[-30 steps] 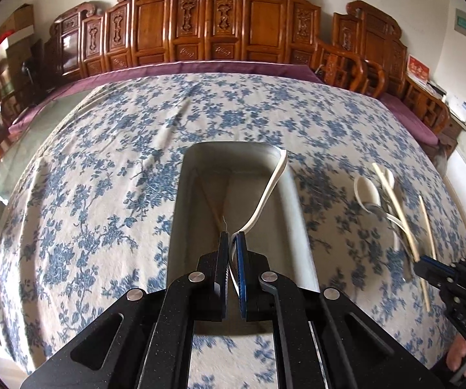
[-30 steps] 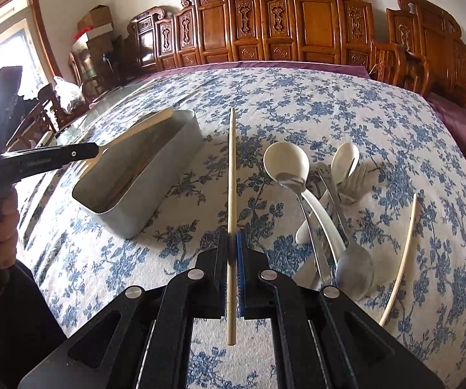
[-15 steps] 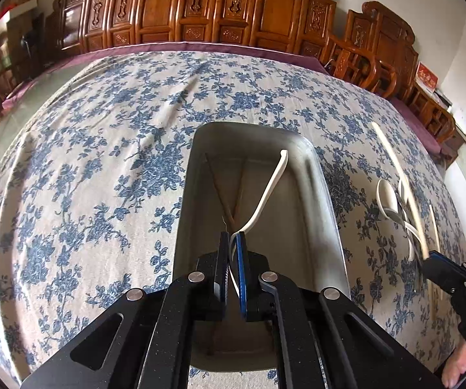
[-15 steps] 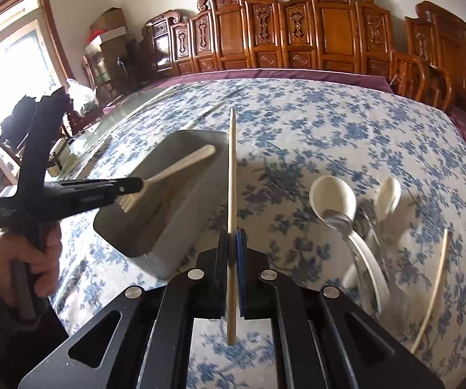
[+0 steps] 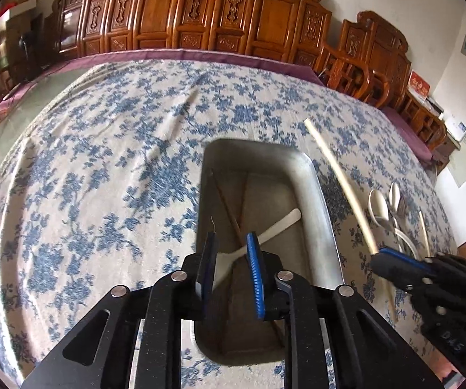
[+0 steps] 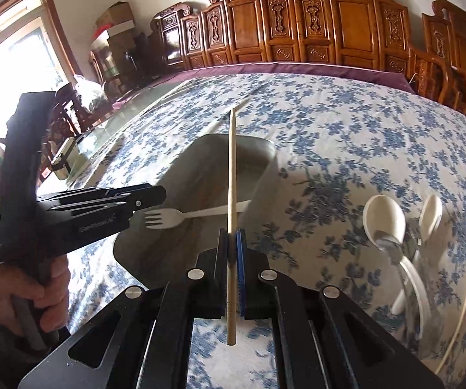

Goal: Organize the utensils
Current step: 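Carry the fork into the metal tray and open the left gripper while the right gripper carries its chopstick, then lower the chopstick into the metal tray and open the right gripper, then move the right gripper back to the utensils and grasp another wooden chopstick, then grasp a metal spoon from the utensil pile with the left gripper, then drop the metal spoon into the tray with the left gripper while the right gripper drops its chopstick there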

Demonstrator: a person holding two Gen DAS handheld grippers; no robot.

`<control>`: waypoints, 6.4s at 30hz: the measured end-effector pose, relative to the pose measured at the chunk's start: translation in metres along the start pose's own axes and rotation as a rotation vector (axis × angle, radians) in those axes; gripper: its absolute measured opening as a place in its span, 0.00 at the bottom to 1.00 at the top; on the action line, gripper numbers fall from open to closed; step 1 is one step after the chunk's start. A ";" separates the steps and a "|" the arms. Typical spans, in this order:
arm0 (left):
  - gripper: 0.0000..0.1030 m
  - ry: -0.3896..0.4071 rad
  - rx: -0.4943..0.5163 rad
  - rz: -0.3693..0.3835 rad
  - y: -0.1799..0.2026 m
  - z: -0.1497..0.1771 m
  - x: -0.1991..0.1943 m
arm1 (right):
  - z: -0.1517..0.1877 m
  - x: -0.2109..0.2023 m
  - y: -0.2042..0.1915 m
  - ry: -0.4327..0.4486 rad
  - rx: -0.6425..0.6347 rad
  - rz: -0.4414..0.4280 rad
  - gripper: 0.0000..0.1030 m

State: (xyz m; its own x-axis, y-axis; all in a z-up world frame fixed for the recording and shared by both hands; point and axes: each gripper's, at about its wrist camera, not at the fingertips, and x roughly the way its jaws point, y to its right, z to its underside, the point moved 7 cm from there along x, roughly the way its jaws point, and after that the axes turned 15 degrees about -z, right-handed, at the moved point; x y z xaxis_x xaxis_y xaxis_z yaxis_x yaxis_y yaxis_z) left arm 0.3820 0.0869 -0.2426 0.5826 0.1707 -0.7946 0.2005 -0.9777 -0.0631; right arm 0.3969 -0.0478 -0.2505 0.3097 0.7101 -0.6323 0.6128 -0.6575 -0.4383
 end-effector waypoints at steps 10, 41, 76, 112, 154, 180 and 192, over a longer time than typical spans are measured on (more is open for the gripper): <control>0.22 0.043 -0.052 -0.010 -0.043 -0.012 -0.018 | -0.007 0.029 -0.017 -0.019 0.036 -0.011 0.06; 0.34 0.074 0.008 -0.012 -0.021 -0.009 -0.032 | -0.002 -0.009 -0.017 0.015 -0.041 0.029 0.09; 0.54 0.080 0.279 0.115 0.154 0.061 -0.064 | 0.128 -0.146 0.176 -0.097 0.158 0.391 0.19; 0.51 0.007 0.312 0.098 0.260 0.050 -0.026 | 0.142 -0.154 0.200 -0.119 0.182 0.341 0.06; 0.12 -0.140 0.191 0.208 0.256 0.033 0.017 | 0.147 -0.156 0.193 -0.134 0.167 0.371 0.06; 0.01 -0.177 0.150 0.219 0.264 0.031 0.032 | 0.148 -0.157 0.194 -0.127 0.165 0.368 0.06; 0.01 -0.090 0.160 0.220 0.225 0.015 -0.012 | 0.139 -0.158 0.184 -0.111 0.128 0.387 0.05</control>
State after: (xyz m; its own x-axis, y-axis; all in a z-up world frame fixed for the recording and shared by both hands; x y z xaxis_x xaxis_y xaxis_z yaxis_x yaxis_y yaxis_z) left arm 0.4083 -0.1370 -0.2558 0.5244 -0.0527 -0.8499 -0.0540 -0.9981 0.0286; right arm 0.3597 -0.3160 -0.3205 0.4149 0.3780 -0.8276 0.3692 -0.9013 -0.2266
